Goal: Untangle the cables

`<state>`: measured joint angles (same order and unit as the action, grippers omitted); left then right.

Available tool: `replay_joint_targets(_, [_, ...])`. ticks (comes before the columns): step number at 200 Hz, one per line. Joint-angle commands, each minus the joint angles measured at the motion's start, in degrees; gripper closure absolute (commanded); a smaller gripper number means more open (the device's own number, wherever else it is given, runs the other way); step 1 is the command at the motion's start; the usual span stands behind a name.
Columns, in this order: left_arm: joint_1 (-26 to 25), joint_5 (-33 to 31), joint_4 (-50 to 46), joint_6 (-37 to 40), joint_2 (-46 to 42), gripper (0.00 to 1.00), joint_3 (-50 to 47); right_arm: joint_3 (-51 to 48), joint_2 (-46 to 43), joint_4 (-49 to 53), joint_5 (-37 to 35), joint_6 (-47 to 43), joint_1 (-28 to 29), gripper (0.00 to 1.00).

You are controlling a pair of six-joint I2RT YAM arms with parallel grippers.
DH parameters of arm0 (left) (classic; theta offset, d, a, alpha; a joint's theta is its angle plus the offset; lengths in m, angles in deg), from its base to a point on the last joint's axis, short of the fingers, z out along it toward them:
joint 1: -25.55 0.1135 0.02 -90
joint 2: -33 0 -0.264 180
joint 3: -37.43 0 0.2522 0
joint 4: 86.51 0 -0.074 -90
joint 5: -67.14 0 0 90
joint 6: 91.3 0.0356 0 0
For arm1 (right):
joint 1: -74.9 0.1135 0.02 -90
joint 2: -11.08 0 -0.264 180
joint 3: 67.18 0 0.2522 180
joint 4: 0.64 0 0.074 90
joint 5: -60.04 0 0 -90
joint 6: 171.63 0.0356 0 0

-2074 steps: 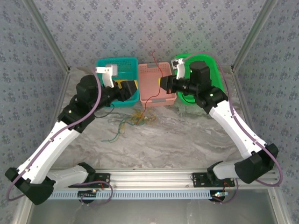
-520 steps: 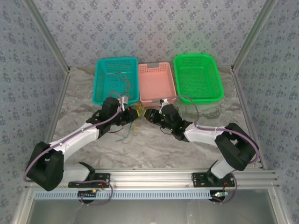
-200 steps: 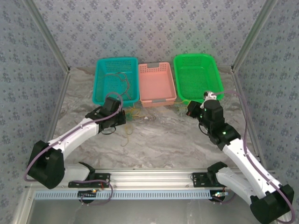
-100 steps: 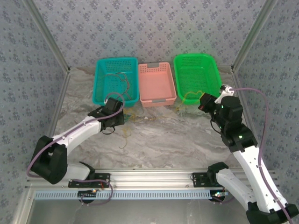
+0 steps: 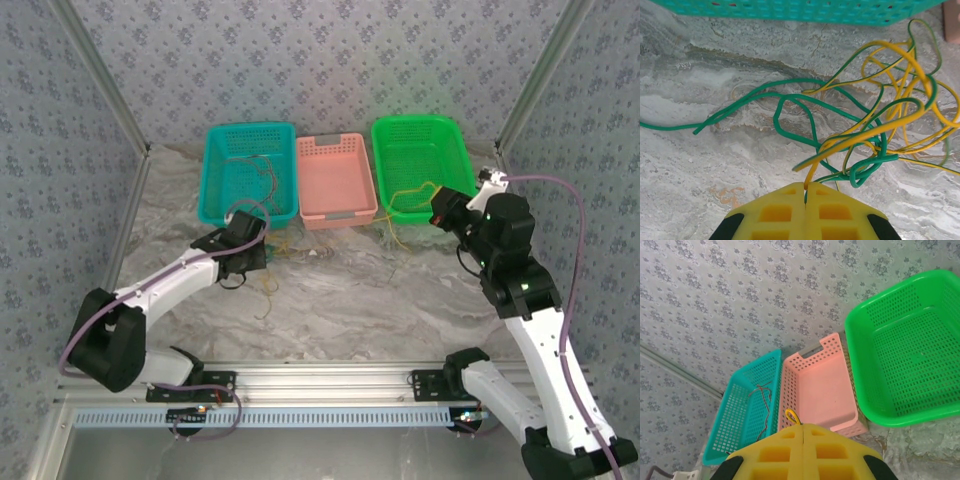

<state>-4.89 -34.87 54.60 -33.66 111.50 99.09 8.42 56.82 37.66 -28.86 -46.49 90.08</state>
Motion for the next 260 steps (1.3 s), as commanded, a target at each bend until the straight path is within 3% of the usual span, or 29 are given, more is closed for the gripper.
replay_joint_targets(1, [-0.25, -0.53, -0.54, 0.4, 1.76, 1.0, -0.17, 2.03, -1.39, 0.92, 0.26, -1.51, -0.36, 1.0])
replay_joint_targets(36, [-0.26, -4.93, -1.62, -1.01, 2.05, 1.0, -1.35, 5.6, -2.66, 4.26, -0.36, -2.79, -3.28, 1.0])
replay_joint_targets(93, [0.07, -8.36, -1.25, -1.96, 2.4, 1.0, -3.77, 18.24, 2.38, 4.16, 6.45, -0.94, -12.38, 1.0])
replay_joint_targets(127, [0.22, -5.01, 0.88, -1.35, 2.32, 1.0, -3.65, 22.55, 7.38, 2.52, 13.79, 0.47, -12.16, 1.0])
replay_joint_targets(159, [0.22, 1.25, 2.15, -0.5, 1.48, 1.0, -1.27, 22.92, 7.21, 3.7, 12.77, -1.0, -8.33, 1.0])
replay_joint_targets(169, [0.17, 2.42, 1.38, -0.79, 0.7, 0.87, -0.19, 23.21, 7.37, 4.02, 13.51, -0.95, -8.17, 1.0])
replay_joint_targets(183, [0.16, 3.51, 0.0, -1.63, -1.71, 0.56, 1.15, 23.15, 7.63, 4.37, 15.21, -0.54, -7.93, 1.0])
replay_joint_targets(193, [0.1, 4.03, -1.04, -2.27, -4.04, 0.44, 1.88, 22.52, 7.89, 4.47, 16.42, 0.03, -7.46, 1.0])
replay_joint_targets(238, [0.01, 5.8, -5.24, -1.74, -14.77, 0.3, 5.0, 11.71, 7.84, -0.89, 20.77, 2.63, -1.26, 1.0])
replay_joint_targets(260, [0.0, 8.43, -6.64, -1.17, -17.77, 0.3, 6.83, 2.88, 7.26, -2.58, 18.91, 2.0, 4.39, 1.0])
